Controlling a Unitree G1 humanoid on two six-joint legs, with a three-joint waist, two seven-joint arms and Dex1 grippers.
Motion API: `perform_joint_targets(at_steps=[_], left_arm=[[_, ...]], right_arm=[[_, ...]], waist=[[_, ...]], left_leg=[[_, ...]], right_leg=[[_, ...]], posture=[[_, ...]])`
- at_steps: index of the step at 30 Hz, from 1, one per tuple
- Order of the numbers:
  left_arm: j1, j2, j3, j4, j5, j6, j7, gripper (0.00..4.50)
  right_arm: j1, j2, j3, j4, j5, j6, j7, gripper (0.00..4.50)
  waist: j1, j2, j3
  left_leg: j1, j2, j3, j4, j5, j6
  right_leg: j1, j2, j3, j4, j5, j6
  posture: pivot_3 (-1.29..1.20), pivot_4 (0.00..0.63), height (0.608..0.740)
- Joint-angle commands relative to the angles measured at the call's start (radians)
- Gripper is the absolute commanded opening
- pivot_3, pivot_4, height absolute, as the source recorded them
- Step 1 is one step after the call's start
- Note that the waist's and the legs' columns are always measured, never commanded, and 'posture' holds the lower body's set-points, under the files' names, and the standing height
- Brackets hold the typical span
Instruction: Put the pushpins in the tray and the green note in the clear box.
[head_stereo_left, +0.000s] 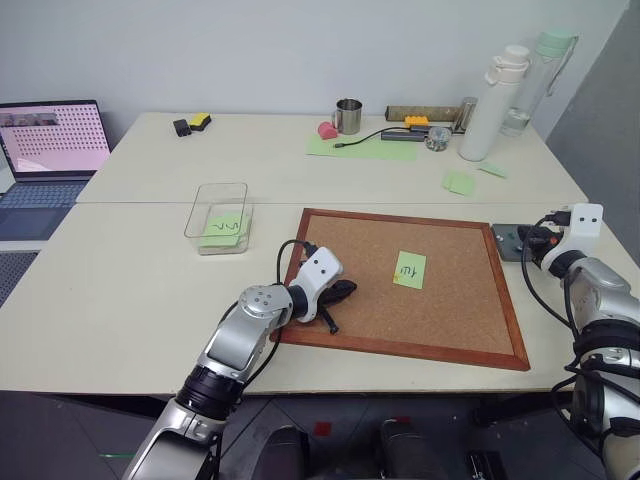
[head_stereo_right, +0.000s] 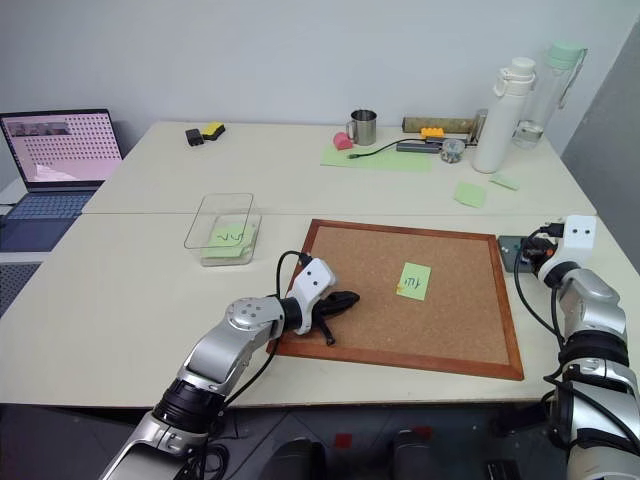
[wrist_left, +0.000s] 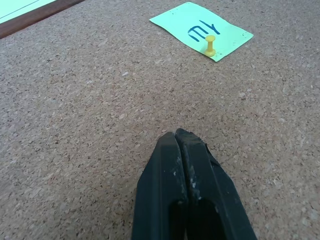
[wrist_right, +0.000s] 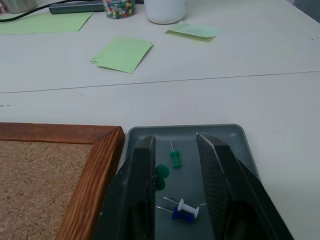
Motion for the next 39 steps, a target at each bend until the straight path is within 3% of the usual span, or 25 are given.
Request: perform_joint_targets(at_steps=[1, 14, 17, 22, 26, 31, 39], left_arm=[[0.022, 0.023, -0.001, 0.026, 0.014, 0.042, 0.002, 0.0], [0.007, 0.017, -0.007, 0.043, 0.016, 0.035, -0.003, 0.0], [0.008, 0.019, -0.007, 0.041, 0.016, 0.036, -0.003, 0.0], [0.019, 0.022, -0.005, 0.031, 0.015, 0.038, -0.002, 0.0], [0.023, 0.024, -0.006, 0.027, 0.014, 0.038, -0.002, 0.0], [0.013, 0.017, -0.016, 0.033, 0.016, 0.035, -0.007, 0.0], [0.011, 0.019, -0.014, 0.035, 0.017, 0.032, -0.009, 0.0]], right_arm=[[-0.01, -0.021, -0.015, -0.042, 0.016, -0.024, 0.032, 1.33], [0.033, -0.021, 0.004, -0.088, -0.007, -0.035, 0.046, 1.33], [0.093, 0.009, 0.02, -0.243, 0.051, -0.006, 0.147, 1.33], [0.345, 0.055, 0.152, -0.711, 0.154, 0.147, 0.306, 1.33], [0.431, 0.088, 0.245, -0.904, 0.146, 0.202, 0.297, 1.33], [0.398, 0.138, 0.348, -0.878, 0.044, 0.179, 0.246, 1.33], [0.337, 0.179, 0.397, -0.77, -0.015, 0.133, 0.248, 1.33]], waist=[[0.0, 0.0, 0.0], [0.0, 0.0, 0.0], [0.001, 0.0, 0.0], [0.003, 0.0, 0.0], [0.003, 0.001, 0.0], [0.003, 0.0, -0.001], [0.008, 0.0, -0.001]], left_leg=[[0.0, 0.0, 0.0, 0.0, 0.0, 0.0], [0.0, 0.0, 0.0, 0.0, 0.0, 0.0], [0.0, 0.0, 0.0, 0.0, 0.0, 0.0], [0.0, 0.001, -0.002, 0.0, 0.0, 0.0], [0.0, 0.001, -0.002, 0.0, 0.0, 0.0], [0.0, 0.001, -0.002, 0.002, 0.0, 0.0], [0.0, 0.0, -0.002, 0.001, 0.0, 0.0]], right_leg=[[0.0, 0.0, 0.0, 0.0, 0.0, 0.0], [0.0, 0.0, 0.0, 0.0, 0.0, 0.0], [0.0, 0.0, 0.0, 0.0, 0.0, 0.0], [0.0, 0.001, -0.001, 0.001, 0.0, 0.0], [0.0, 0.0, -0.002, 0.001, 0.0, 0.0], [0.0, 0.0, 0.0, 0.001, -0.002, 0.004], [0.0, 0.0, -0.002, 0.0, 0.0, 0.0]], posture=[[0.0, 0.15, 0.74], [0.0, 0.15, 0.74], [0.0, 0.15, 0.74], [0.0, 0.15, 0.74], [0.0, 0.15, 0.74], [0.0, 0.15, 0.74], [0.0, 0.15, 0.74]])
